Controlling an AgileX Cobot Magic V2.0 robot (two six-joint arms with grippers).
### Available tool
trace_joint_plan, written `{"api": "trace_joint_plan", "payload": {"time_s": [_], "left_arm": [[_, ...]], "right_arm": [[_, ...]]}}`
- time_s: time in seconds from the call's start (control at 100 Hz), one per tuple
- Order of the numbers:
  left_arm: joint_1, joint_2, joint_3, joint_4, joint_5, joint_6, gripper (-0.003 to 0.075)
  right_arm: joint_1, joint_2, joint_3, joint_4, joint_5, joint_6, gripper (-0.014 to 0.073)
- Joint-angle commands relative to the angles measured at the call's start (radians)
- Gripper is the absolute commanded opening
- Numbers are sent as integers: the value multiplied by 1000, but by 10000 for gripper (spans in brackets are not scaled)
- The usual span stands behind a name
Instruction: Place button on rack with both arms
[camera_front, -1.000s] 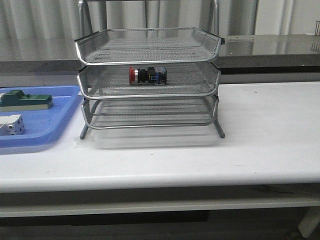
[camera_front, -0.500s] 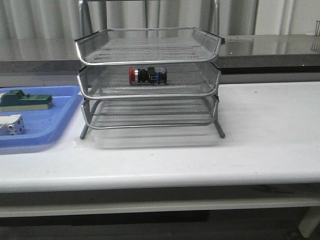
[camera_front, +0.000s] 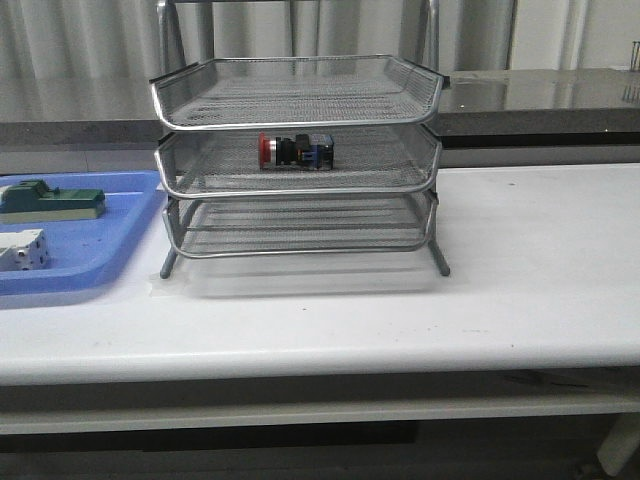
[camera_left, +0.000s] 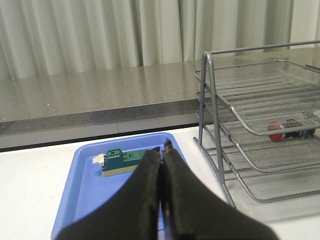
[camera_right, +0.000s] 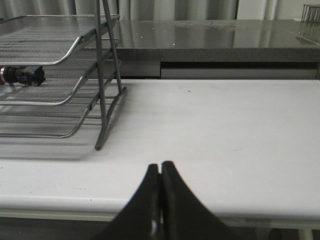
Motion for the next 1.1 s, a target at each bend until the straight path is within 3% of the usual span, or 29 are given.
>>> {"api": "trace_joint_plan", "payload": {"time_s": [0.0,0.82,1.09], "left_arm": [[1,7,-28,-8,-81,-9,-21],[1,7,-26,13,-88,-9,-21],[1,-45,66,62,-148,-35,-21]], "right_arm": [[-8,-21,-20,-9,-78,0,-67],[-8,-21,-20,-9,-78,0,-67],[-8,-21,-20,-9,-78,0,-67]]}}
